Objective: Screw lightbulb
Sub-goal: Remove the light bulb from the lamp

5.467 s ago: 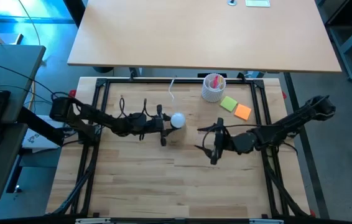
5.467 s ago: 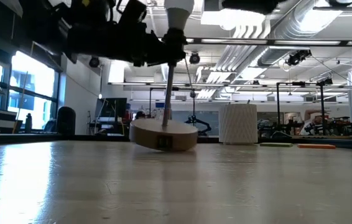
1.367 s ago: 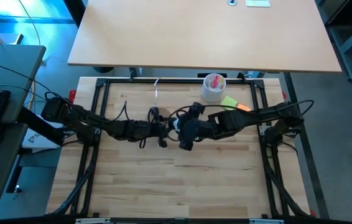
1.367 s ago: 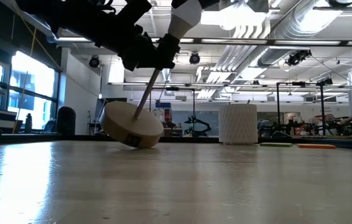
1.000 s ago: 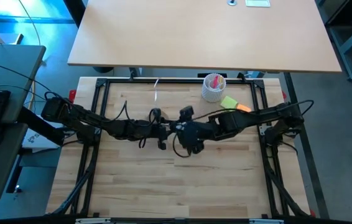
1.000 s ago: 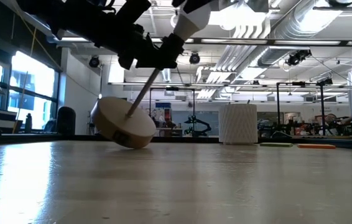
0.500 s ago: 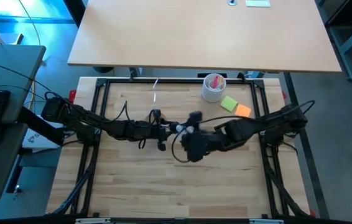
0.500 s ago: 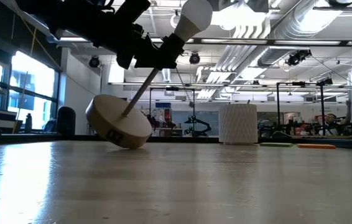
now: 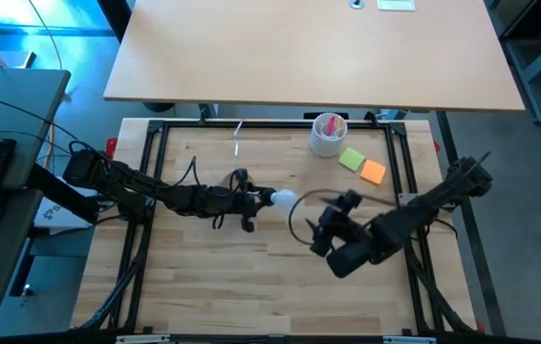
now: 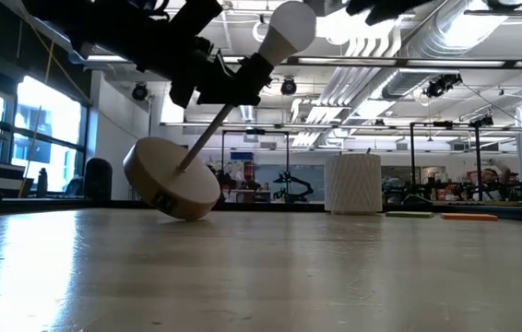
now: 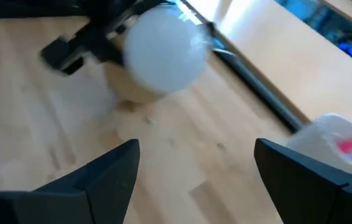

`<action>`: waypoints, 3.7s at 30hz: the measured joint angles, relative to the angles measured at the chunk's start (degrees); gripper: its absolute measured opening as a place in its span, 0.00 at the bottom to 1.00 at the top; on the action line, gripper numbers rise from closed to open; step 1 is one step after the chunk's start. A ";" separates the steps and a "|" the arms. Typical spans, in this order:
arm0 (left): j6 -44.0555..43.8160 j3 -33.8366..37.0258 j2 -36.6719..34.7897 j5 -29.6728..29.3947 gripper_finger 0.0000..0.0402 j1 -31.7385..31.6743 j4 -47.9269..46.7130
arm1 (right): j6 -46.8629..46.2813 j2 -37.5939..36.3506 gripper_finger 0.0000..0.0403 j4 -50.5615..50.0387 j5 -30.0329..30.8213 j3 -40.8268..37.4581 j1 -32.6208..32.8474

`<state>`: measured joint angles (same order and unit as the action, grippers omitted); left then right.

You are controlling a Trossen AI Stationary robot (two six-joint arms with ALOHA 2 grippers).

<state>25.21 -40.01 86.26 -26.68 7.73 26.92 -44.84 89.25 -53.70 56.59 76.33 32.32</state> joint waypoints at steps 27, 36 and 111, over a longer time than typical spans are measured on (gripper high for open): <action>2.81 0.02 0.04 1.78 0.36 0.92 -0.39 | 20.44 -2.89 0.79 31.83 -15.22 -7.71 -10.49; 2.54 0.00 0.02 2.01 0.36 0.92 -0.52 | 23.14 -2.89 0.77 35.66 -20.44 -7.71 -12.75; -2.15 -0.04 0.02 0.14 0.36 3.32 -0.17 | -3.72 2.71 0.82 19.68 -12.29 -0.39 -6.79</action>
<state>23.06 -40.05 86.28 -26.55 11.05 26.74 -48.56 91.97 -34.02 44.29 75.94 25.53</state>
